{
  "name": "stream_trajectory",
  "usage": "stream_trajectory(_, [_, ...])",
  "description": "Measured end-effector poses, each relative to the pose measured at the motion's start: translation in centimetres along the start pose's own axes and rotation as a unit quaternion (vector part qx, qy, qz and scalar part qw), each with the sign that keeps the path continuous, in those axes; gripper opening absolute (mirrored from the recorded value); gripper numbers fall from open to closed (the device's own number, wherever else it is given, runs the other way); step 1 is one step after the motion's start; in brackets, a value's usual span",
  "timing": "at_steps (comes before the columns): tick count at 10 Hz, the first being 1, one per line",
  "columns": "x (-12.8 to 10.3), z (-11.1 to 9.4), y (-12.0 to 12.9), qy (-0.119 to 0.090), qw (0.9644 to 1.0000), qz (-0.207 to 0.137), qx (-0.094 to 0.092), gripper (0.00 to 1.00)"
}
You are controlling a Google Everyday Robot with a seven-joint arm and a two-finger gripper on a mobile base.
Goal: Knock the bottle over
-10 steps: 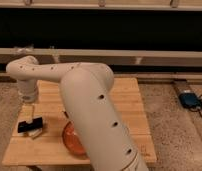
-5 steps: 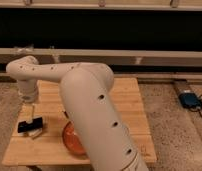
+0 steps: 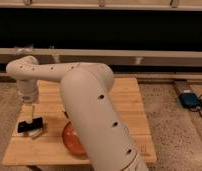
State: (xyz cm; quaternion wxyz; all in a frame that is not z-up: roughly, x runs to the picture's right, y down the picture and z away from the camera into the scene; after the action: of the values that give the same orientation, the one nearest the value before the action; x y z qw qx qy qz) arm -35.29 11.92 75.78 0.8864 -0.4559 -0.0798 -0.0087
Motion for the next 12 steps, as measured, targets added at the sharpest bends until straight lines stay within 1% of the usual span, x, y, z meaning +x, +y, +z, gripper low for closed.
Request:
stream_trajectory(4, [0.0,0.0,0.0,0.000,1.0000,0.000,0.000,0.80])
stream_trajectory(5, [0.1,0.0,-0.1,0.004,1.0000,0.001,0.001,0.80])
stream_trajectory(7, [0.4,-0.7,-0.9,0.018,0.9997,0.002,0.016,0.80])
stream_trajectory(8, [1.3,-1.3,-2.1,0.023,0.9994,0.007,0.026,0.80])
stream_trajectory(11, [4.8,-3.0,-6.2,0.041,0.9974,0.033,0.050,0.80])
stream_trajectory(12, [6.7,-3.8,-7.7,0.047,0.9959,0.047,0.062,0.80])
